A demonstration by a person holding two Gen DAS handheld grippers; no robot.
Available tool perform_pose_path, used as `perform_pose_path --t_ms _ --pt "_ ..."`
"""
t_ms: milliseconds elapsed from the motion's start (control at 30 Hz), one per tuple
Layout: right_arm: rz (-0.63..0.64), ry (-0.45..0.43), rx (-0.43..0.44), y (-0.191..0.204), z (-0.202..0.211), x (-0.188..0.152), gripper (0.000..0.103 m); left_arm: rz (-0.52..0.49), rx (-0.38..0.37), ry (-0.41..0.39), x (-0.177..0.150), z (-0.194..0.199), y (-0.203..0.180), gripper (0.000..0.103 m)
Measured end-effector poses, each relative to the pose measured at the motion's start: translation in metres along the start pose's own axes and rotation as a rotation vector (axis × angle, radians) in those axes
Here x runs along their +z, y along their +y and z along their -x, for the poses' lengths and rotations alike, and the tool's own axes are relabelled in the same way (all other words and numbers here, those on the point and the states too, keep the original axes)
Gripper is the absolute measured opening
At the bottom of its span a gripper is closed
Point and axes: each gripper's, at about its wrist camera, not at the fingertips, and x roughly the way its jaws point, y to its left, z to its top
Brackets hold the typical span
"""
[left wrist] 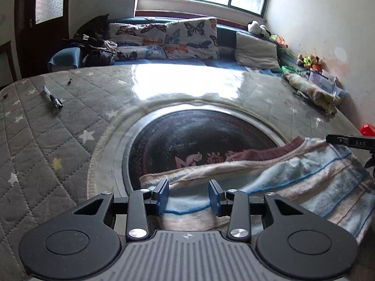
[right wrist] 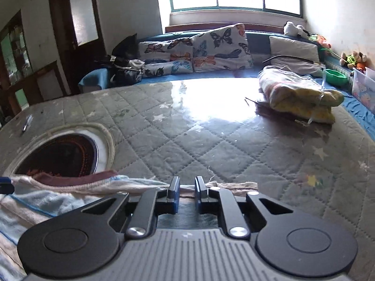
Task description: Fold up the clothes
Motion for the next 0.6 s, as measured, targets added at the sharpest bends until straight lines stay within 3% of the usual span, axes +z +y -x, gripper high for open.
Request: perform_pose_path --t_ms 233,600 --pt "0.045 -0.033 0.065 0.017 0.021 0.001 0.015 -0.03 -0.01 -0.043 -0.001 0.018 -0.002 0.039" --pt "0.044 0.017 0.062 0.026 0.004 -0.013 0.017 -0.118 -0.035 -0.025 0.013 -0.006 -0.031 0.039"
